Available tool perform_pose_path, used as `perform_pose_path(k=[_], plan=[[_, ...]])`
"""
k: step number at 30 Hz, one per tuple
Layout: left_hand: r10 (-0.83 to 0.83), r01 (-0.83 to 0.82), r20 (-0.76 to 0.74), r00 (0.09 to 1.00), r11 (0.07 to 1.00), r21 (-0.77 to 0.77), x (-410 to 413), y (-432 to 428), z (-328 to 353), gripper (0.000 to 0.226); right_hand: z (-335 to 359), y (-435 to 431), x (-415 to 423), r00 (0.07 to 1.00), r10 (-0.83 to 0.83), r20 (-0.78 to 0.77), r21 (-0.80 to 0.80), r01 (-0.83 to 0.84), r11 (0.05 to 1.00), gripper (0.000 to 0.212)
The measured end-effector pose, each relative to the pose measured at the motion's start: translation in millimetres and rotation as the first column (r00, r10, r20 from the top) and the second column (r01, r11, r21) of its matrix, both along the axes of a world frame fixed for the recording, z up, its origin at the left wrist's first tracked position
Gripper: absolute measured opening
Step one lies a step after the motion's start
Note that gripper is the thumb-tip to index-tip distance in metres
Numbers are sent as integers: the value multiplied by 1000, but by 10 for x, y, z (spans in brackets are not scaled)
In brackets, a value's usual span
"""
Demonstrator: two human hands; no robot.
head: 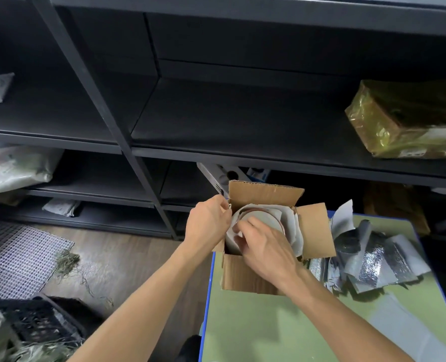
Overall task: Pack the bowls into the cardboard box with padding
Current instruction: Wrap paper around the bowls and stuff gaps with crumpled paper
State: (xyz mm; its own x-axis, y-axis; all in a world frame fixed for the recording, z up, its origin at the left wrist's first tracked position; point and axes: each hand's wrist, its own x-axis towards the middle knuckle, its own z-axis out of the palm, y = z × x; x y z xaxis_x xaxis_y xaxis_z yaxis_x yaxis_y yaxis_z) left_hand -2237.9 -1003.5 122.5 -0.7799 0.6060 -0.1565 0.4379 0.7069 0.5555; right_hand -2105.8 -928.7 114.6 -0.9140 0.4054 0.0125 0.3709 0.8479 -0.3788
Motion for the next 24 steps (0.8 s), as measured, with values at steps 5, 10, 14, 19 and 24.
perform_pose_path(k=[5,10,14,19,24], plan=[[-100,97,-77,992,995,-34,68,9,-67,15,-114,-22,69,992,-38,120,40,33,999,21],[-145,126,-182,973,986,-113,98,-12,-110,14,-92,-65,140,997,-59,59,44,56,997,24],[-220,182,-181,959,962,-202,109,6,-127,14,-69,-37,195,990,-49,134,81,38,996,23],[-196,158,-215,957,970,-185,120,44,-103,14,-6,-3,205,977,-28,211,129,1,992,17],[-155,129,-218,964,983,-128,238,8,-178,16,-73,32,259,971,6,240,156,-45,987,17]])
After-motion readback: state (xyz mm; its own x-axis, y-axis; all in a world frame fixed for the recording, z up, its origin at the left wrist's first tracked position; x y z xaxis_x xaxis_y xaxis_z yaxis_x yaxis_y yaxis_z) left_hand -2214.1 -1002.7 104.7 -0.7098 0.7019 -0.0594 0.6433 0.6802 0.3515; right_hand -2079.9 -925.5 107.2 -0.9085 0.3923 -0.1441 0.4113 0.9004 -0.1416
